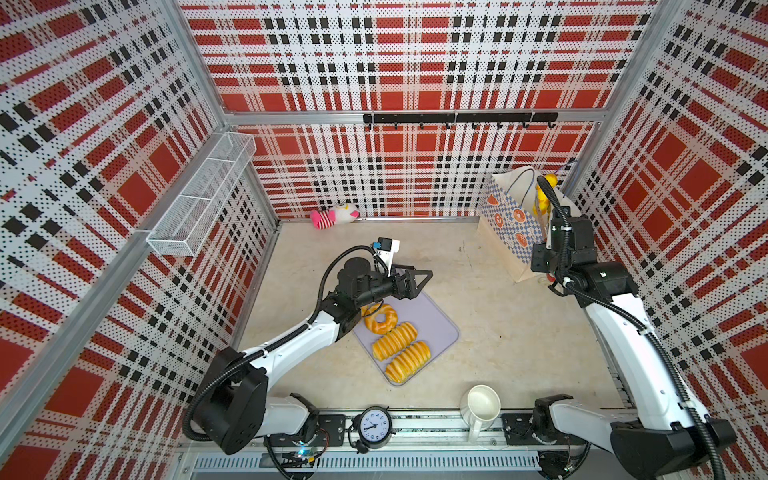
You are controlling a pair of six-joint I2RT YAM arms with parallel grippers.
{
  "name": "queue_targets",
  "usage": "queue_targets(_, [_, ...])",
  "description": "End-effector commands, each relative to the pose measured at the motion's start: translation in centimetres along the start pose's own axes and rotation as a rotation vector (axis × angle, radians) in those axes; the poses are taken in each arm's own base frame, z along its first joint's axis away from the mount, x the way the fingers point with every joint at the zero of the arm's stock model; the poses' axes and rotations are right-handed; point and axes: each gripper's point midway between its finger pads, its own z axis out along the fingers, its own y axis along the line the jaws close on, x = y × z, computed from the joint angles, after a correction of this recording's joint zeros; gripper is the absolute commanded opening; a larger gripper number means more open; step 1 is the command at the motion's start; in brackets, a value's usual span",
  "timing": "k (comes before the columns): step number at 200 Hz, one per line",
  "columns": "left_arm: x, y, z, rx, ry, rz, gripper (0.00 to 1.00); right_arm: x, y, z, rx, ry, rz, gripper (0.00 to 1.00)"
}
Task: Place the fake bread into the paper bag
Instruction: 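Carry the spotted bun in the tongs over the paper bag, then open the tongs with the right gripper to drop the bun into the bag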
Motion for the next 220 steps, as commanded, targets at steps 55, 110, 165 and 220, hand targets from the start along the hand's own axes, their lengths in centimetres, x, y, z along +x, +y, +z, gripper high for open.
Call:
queue_targets(55, [-0.5,-0.1,-0.3,0.018,-0.020,0.032,0.96,-3.7,-1.0,2.1,-0.009,-0.068,0.074,0.21])
queue_targets(110, [-0.5,-0.3,-0.4,0.025,-0.023,0.028,0.96,-2.9,-1.0,2.9,0.004,-0.032,0.053,0.37])
queue_targets(165, [-0.6,-0.5,-0.6,0.027,-0.029,0.016,0.95,-2.9,-1.8,1.3,0.014,-0.059,0.043,0.37])
queue_targets(220, [-0.9,-1.9,-1.0,0.044,-0.047,0.013,0.95,-1.8,-2.5,-3.3,-0.041,-0.130,0.050,0.29])
